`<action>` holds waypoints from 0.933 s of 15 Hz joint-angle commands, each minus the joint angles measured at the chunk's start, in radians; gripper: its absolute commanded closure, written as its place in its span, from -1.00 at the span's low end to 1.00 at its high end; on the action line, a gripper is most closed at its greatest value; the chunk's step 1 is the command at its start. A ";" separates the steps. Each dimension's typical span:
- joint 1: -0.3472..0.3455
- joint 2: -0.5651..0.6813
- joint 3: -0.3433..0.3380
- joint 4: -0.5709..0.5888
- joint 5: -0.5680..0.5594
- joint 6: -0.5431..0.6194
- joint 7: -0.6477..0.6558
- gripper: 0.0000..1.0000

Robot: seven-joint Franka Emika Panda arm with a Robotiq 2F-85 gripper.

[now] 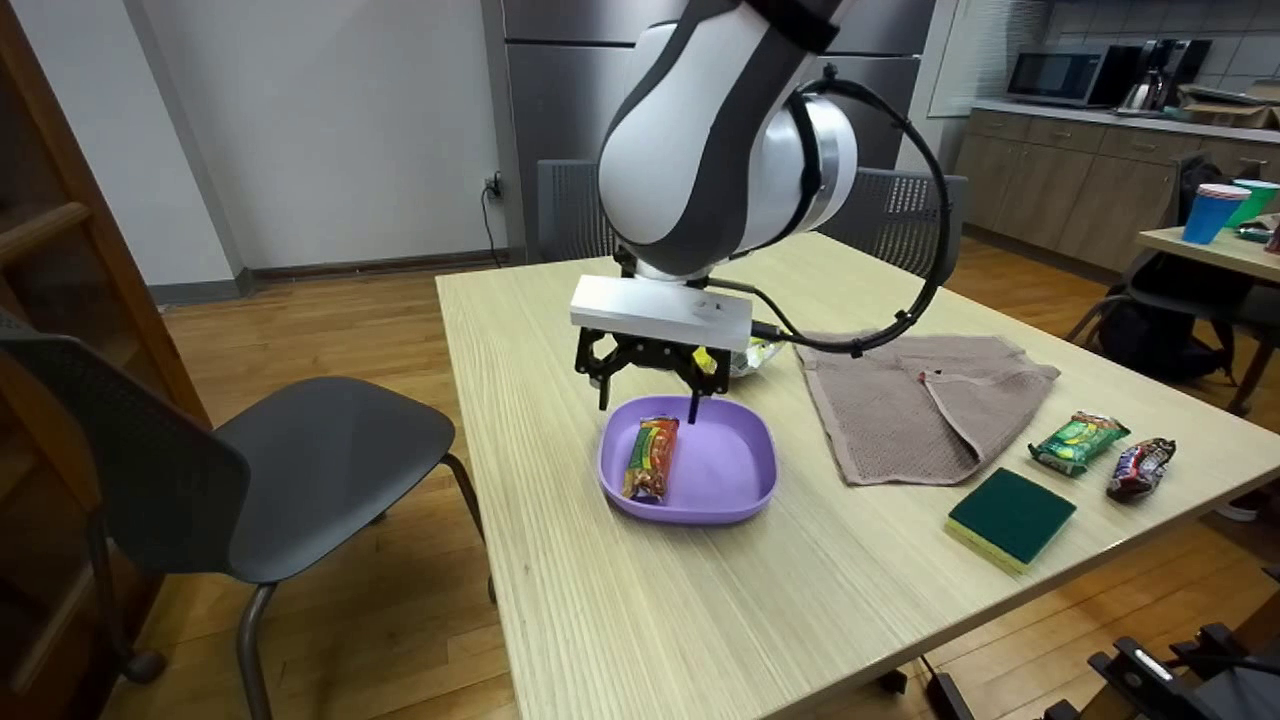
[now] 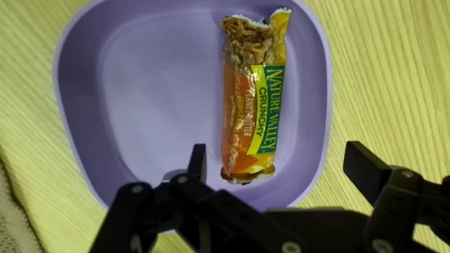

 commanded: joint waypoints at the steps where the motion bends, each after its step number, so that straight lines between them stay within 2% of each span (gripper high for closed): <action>1: -0.066 -0.107 0.051 -0.116 0.027 0.030 -0.069 -1.00; 6: -0.152 -0.200 0.092 -0.229 0.055 0.023 -0.197 -1.00; 14: -0.324 -0.325 0.142 -0.380 0.188 0.002 -0.536 -1.00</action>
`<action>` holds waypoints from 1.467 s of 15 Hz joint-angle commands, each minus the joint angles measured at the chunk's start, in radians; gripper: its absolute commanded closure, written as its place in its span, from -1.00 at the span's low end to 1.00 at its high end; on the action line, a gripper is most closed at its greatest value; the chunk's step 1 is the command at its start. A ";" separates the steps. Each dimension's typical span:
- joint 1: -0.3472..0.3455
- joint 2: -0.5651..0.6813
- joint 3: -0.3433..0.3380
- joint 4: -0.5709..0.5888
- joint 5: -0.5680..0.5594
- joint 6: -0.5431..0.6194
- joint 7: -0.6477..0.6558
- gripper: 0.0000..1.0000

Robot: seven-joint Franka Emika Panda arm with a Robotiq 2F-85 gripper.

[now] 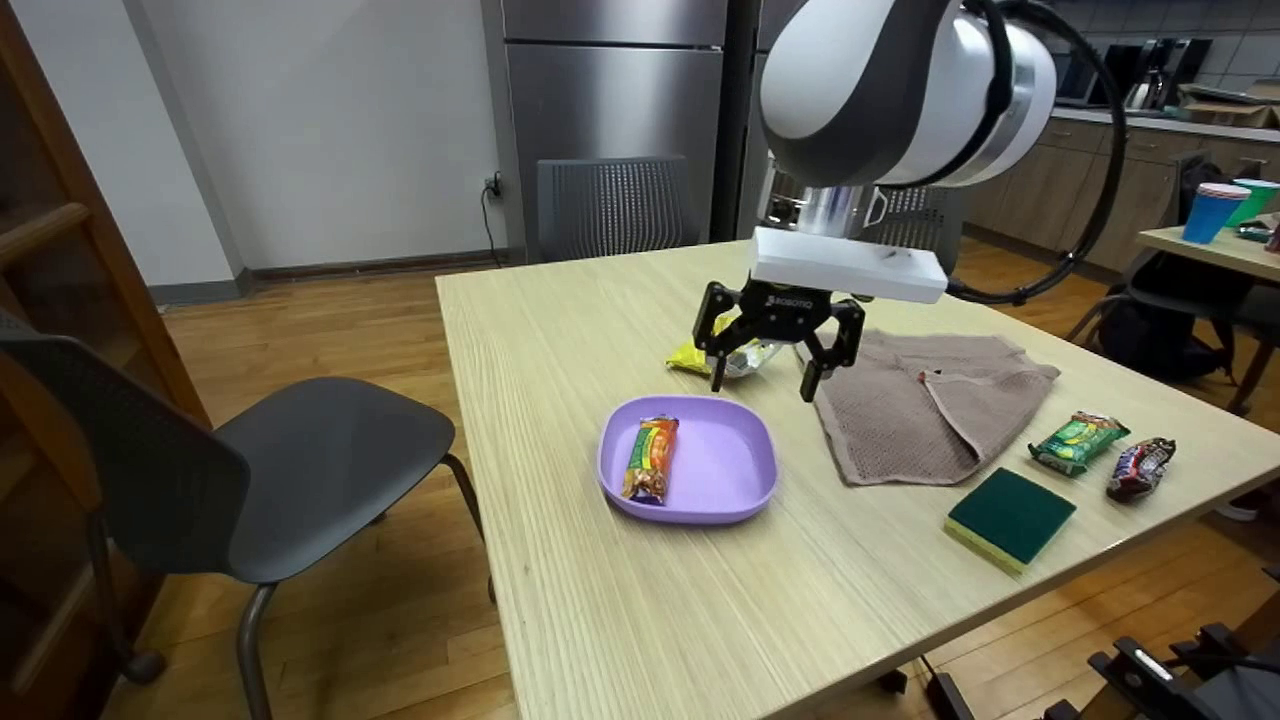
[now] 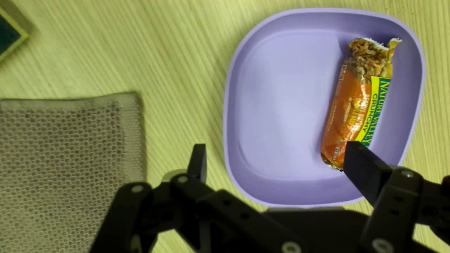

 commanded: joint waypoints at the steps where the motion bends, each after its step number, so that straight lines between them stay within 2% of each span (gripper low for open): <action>1: -0.099 -0.091 0.046 -0.088 0.075 -0.020 -0.166 -1.00; 7: -0.223 -0.156 0.050 -0.149 0.157 -0.076 -0.414 -1.00; 11: -0.273 -0.177 0.026 -0.166 0.173 -0.110 -0.506 -1.00; 16: -0.311 -0.188 -0.020 -0.179 0.154 -0.136 -0.550 -1.00; 22: -0.309 -0.207 -0.098 -0.207 0.093 -0.132 -0.502 -1.00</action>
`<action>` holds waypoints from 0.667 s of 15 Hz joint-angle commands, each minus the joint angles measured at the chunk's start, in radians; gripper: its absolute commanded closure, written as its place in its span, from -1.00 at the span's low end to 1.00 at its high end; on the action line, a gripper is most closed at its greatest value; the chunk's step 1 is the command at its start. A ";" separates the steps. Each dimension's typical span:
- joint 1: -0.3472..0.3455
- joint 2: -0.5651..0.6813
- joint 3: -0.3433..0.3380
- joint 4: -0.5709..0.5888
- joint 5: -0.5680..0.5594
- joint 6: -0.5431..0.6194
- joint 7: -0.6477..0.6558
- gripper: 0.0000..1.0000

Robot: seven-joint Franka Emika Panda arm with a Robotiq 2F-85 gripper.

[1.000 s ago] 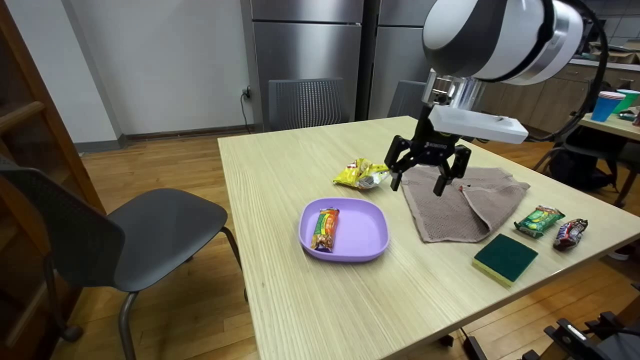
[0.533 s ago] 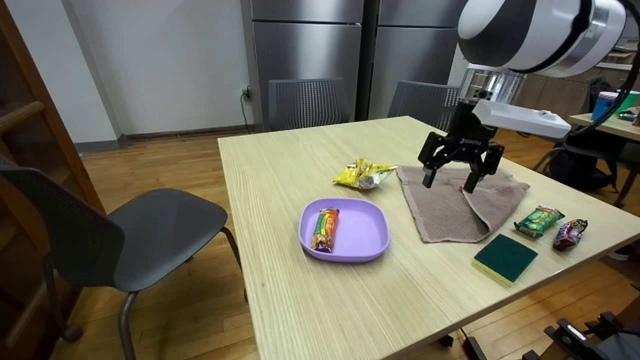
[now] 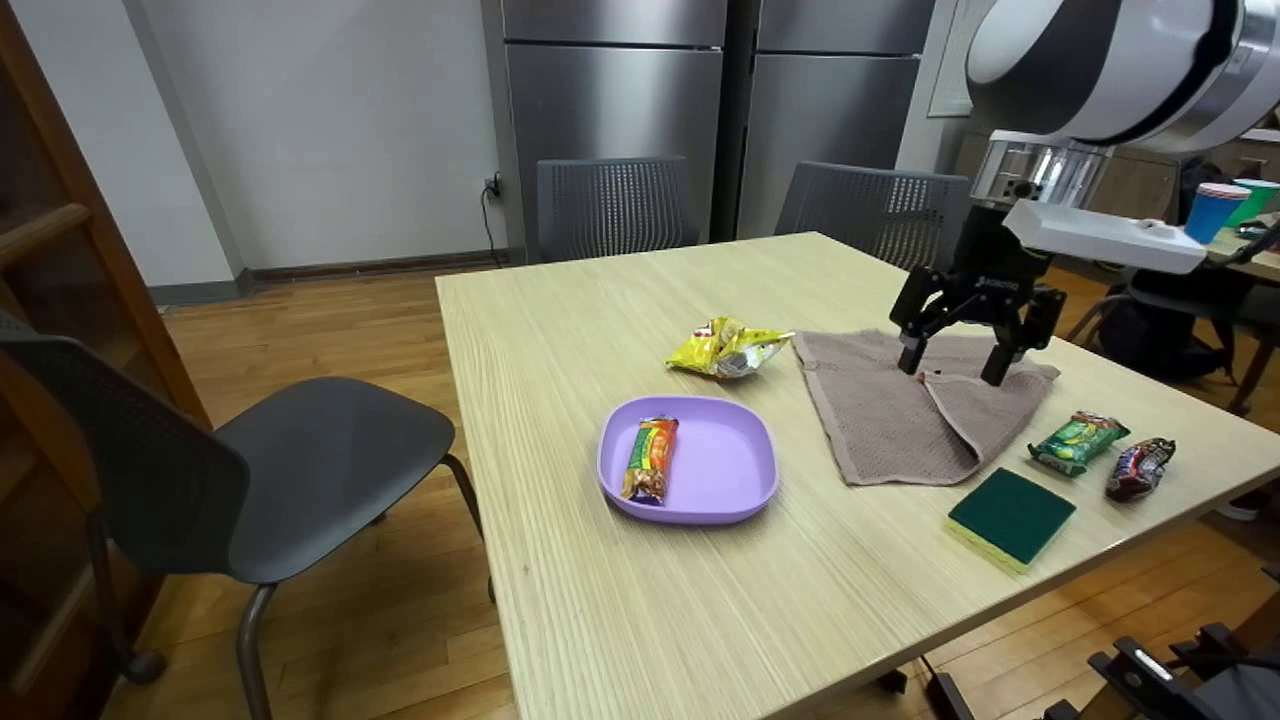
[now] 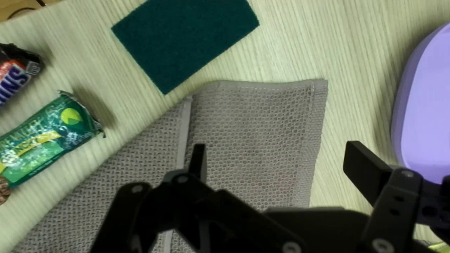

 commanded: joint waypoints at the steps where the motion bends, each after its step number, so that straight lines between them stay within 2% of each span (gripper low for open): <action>1: -0.006 -0.059 -0.040 -0.045 -0.053 -0.021 0.029 -1.00; 10: -0.013 -0.058 -0.137 -0.081 -0.136 -0.025 0.110 -1.00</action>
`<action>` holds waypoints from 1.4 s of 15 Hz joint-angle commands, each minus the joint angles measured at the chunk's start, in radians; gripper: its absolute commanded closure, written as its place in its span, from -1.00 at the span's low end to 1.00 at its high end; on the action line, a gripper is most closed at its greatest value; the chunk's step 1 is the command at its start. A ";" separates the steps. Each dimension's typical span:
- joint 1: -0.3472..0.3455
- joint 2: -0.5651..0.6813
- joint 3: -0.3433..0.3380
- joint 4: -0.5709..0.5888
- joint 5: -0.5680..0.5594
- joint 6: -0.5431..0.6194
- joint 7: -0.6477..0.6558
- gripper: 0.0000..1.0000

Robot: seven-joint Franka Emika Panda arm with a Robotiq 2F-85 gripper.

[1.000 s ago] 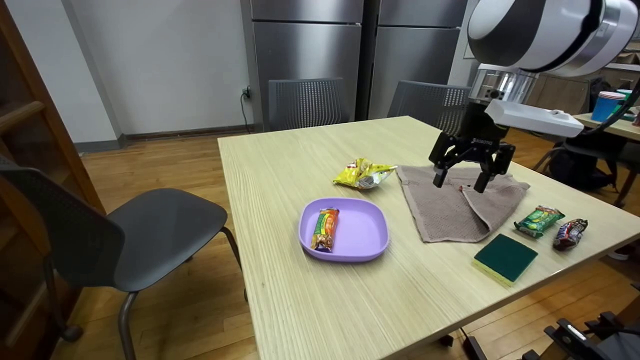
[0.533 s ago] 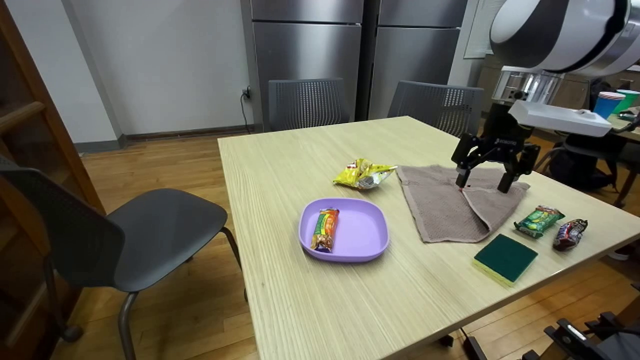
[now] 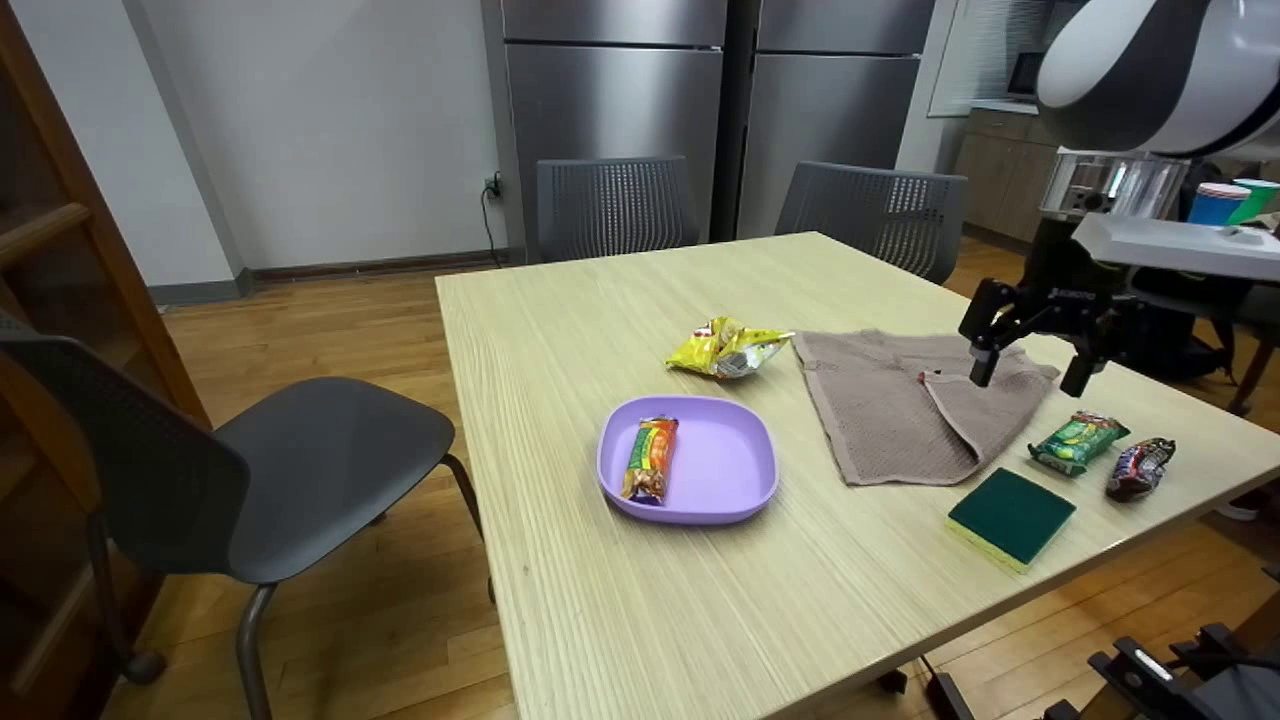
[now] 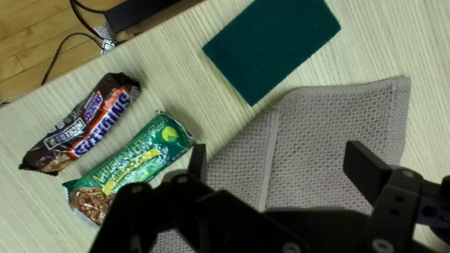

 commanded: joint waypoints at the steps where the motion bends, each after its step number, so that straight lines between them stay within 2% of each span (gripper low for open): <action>1: -0.016 -0.002 0.006 -0.004 -0.016 -0.002 0.016 -1.00; 12: -0.016 -0.002 0.000 -0.012 -0.018 -0.002 0.024 -1.00; 14: -0.022 0.004 0.010 0.002 0.017 -0.004 0.027 -1.00; 21: -0.027 0.051 -0.017 0.059 0.052 0.037 0.131 -1.00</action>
